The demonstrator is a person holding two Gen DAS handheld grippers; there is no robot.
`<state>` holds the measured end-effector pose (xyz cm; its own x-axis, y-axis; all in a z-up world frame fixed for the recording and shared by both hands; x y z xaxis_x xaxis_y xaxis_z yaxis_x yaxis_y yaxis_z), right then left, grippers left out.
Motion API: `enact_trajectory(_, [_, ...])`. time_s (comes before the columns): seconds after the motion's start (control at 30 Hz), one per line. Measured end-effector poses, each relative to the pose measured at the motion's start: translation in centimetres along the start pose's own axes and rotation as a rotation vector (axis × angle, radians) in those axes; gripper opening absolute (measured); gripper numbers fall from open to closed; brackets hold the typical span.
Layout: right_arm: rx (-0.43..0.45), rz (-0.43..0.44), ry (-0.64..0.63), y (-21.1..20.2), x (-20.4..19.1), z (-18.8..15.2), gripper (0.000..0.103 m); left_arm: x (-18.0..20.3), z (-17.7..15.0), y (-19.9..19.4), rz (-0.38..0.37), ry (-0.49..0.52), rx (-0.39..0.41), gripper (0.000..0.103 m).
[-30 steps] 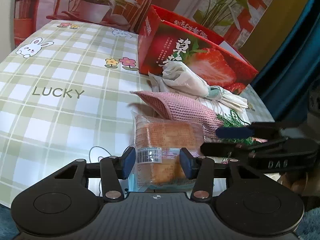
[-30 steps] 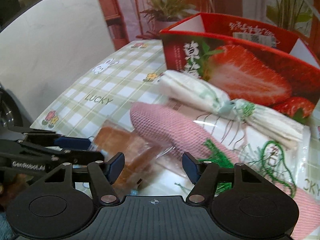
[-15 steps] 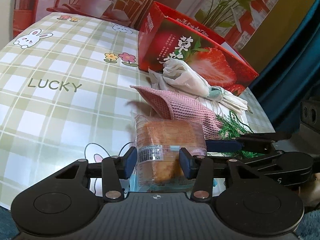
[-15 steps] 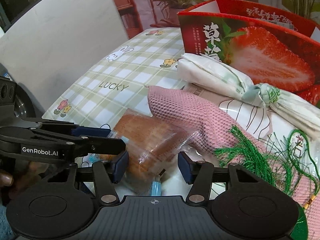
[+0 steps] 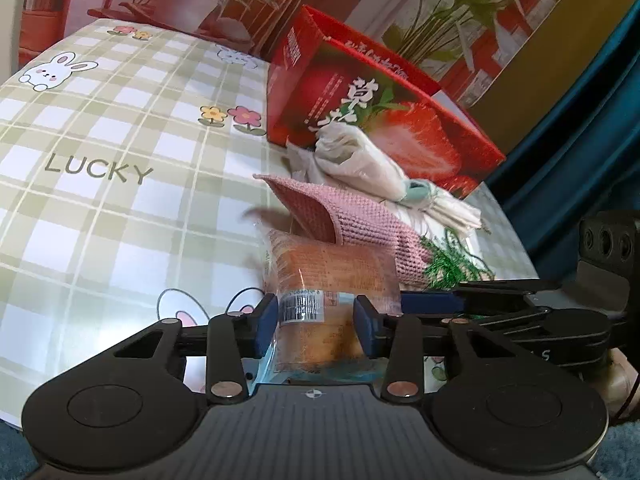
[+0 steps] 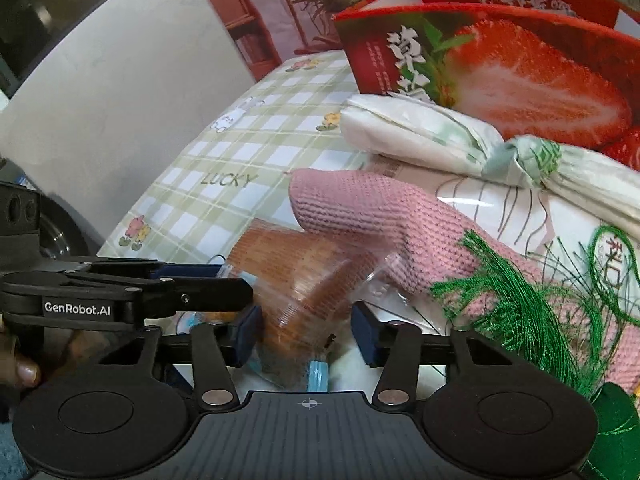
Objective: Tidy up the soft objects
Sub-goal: 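Close the left gripper on the bread roll while the right gripper also closes on it, then lift the bread roll with both grippers and carry it over the box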
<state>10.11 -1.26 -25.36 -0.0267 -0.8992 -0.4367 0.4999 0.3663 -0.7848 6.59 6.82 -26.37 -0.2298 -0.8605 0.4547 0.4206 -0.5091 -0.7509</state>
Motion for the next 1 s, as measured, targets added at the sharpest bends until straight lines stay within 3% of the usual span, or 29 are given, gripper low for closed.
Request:
enact_trajectory(0.57, [0.115,-0.053,-0.118,-3.4,-2.2,1.9,0.036,2.7,2.8,-3.0,-0.024,0.084,0.084,0.043])
enact_trajectory(1.0, [0.29,-0.141,-0.188,-9.7,-0.7,7.0,0.036,8.2,11.2,-2.8,-0.065,0.21,0.15,0.043])
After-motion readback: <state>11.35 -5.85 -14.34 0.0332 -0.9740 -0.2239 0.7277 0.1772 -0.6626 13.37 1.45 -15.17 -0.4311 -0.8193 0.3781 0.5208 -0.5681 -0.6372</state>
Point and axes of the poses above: each gripper's, at about its wrist camera, not at the fingertips, and y roughly the way its jaws point, x to its right, z to its top, the point moved 5 cm from there along y, roughly the way its jaws point, and after that the axes turned 7 degrees about -x, right-handed, at the moved point
